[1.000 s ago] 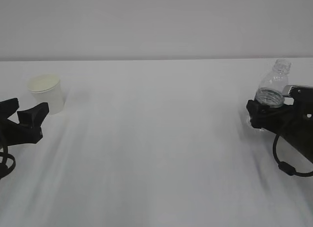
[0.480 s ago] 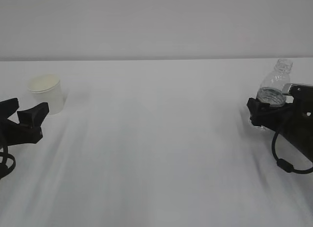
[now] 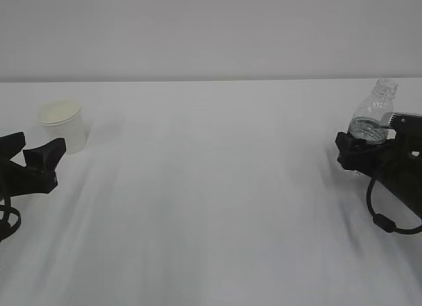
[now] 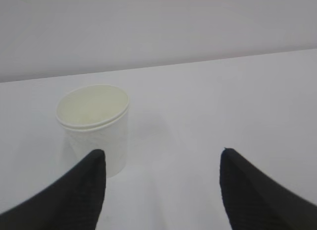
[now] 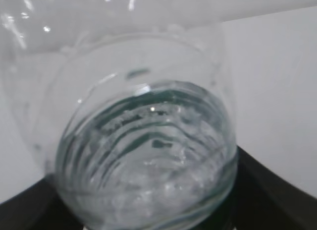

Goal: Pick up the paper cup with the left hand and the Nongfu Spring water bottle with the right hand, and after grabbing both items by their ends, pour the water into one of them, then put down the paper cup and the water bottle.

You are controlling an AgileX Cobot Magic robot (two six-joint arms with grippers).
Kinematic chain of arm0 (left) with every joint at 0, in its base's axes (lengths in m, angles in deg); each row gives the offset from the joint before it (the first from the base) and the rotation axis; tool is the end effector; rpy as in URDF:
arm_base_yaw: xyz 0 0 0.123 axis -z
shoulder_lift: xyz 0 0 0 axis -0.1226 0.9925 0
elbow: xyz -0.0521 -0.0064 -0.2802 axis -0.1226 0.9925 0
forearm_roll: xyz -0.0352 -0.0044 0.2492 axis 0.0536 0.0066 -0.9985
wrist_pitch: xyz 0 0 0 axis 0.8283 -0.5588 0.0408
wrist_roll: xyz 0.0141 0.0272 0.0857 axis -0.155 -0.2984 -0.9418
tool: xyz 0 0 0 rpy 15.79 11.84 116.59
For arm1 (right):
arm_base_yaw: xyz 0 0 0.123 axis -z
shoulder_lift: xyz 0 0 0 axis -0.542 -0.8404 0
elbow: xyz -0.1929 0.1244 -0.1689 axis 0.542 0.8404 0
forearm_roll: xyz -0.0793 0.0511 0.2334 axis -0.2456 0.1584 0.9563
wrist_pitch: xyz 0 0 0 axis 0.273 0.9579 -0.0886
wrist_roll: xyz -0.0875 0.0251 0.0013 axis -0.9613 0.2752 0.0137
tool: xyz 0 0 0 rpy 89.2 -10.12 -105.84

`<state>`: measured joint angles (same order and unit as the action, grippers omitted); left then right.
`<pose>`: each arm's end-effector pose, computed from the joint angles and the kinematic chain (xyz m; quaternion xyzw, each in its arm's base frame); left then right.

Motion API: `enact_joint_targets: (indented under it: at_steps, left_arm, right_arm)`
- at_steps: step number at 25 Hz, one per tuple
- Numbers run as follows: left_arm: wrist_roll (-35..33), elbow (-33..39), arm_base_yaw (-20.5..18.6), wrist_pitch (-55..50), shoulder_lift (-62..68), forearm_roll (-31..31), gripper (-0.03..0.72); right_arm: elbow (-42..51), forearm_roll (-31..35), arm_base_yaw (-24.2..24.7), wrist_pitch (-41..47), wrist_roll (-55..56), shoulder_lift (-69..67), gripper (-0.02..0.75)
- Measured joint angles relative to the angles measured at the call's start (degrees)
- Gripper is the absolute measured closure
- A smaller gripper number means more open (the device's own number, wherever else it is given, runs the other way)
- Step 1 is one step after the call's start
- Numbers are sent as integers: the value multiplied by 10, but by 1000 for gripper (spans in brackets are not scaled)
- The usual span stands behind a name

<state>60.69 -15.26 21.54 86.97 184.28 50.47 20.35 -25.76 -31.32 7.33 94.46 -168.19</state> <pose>0.2377 -0.0593 0.1440 0.0766 0.7650 -0.0825 0.6341 0.3356 0.0029 0.0654 0.0144 0.7984 0.0758 0.5972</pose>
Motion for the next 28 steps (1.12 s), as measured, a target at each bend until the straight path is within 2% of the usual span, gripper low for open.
enact_joint_targets:
  at_steps: [28]
  left_arm:
    - [0, 0, 0, 0, 0, 0, 174]
  right_arm:
    - [0, -14, 0, 0, -7, -1, 204]
